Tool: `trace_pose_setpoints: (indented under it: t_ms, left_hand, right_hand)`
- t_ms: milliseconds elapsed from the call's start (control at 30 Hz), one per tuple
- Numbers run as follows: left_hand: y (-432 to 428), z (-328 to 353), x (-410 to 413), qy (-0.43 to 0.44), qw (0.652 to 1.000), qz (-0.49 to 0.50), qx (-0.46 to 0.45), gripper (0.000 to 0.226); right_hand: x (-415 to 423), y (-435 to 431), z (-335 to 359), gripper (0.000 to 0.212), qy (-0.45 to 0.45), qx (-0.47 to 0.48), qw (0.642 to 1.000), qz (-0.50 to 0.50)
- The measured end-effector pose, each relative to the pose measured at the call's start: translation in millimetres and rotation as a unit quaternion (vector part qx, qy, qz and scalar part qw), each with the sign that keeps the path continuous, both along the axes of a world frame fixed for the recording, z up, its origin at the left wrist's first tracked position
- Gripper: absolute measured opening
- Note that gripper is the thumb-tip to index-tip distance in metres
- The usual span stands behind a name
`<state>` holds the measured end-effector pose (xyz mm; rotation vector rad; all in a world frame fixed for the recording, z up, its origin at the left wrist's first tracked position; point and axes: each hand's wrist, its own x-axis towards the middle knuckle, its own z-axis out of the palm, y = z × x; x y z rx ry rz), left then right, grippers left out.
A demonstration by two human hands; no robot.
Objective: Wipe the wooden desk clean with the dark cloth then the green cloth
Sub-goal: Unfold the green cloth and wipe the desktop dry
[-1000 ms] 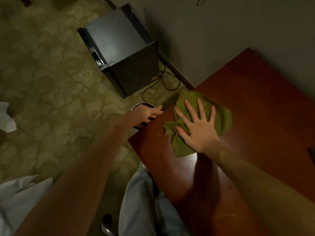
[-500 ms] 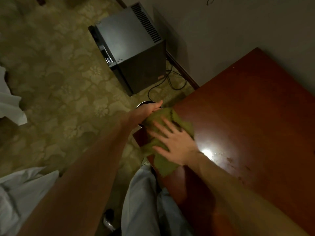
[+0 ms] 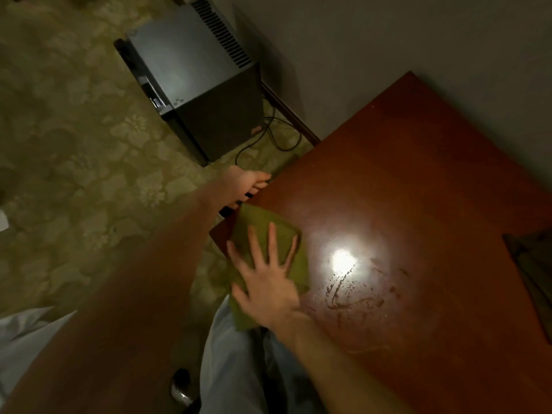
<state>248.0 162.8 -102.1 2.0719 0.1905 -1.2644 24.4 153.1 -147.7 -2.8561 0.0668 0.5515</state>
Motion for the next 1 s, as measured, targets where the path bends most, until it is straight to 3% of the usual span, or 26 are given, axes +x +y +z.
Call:
trace_pose_setpoints:
  t_ms: [100,233,367,433,467,567,633,667,700,767,833,933,1000]
  left_hand:
    - [0,-5,-3,-0.031,1.0,0.004,0.005,0.025]
    - [-2,-4,-8,-0.067,0.997,0.002,0.036,0.031]
    - [1,1,-10,-0.147,0.966,-0.203,0.072,0.032]
    - [0,7,-11,-0.178,0.944,-0.26,0.1,0.039]
    - [-2,7,-10,-0.205,0.917,-0.32,0.122,0.04]
    - [-10,4,-15,-0.219,0.895,-0.346,0.179,0.048]
    - [-14,-3,-28,-0.301,0.809,-0.455,0.219,0.066]
    - [-16,-9,-39,-0.39,0.756,-0.493,0.182,0.07]
    - [-19,-15,-53,-0.454,0.73,-0.498,0.112,0.07]
    - [-31,-24,-81,-0.468,0.726,-0.503,0.03,0.067]
    - [-44,-34,-108,-0.424,0.751,-0.505,0.043,0.068]
    - [-48,-36,-125,-0.429,0.788,-0.439,0.042,0.067]
    - [-43,-38,-122,-0.435,0.788,-0.436,0.027,0.066]
  right_hand:
    - [6,5,1,0.072,-0.008,0.075,0.997,-0.021]
    - [14,-53,-2,0.066,-0.022,0.13,0.985,-0.109]
    - [-16,-118,6,0.066,-0.055,0.078,0.968,-0.231]
    - [-47,-139,8,0.067,-0.066,0.065,0.947,-0.307]
    - [-63,-144,10,0.068,-0.07,0.063,0.927,-0.364]
    - [-93,-146,11,0.069,-0.077,0.047,0.868,-0.488]
    - [-102,-136,10,0.072,-0.071,0.022,0.869,-0.49]
    - [-102,-126,13,0.073,-0.062,0.013,0.875,-0.48]
    - [-100,-113,15,0.074,-0.049,0.008,0.883,-0.467]
    - [-94,-80,15,0.075,-0.028,0.004,0.901,-0.433]
    - [-85,-41,15,0.075,-0.031,0.017,0.909,-0.416]
    - [-73,-1,8,0.073,-0.036,0.037,0.903,-0.427]
    - [-69,0,5,0.069,-0.043,0.048,0.897,-0.437]
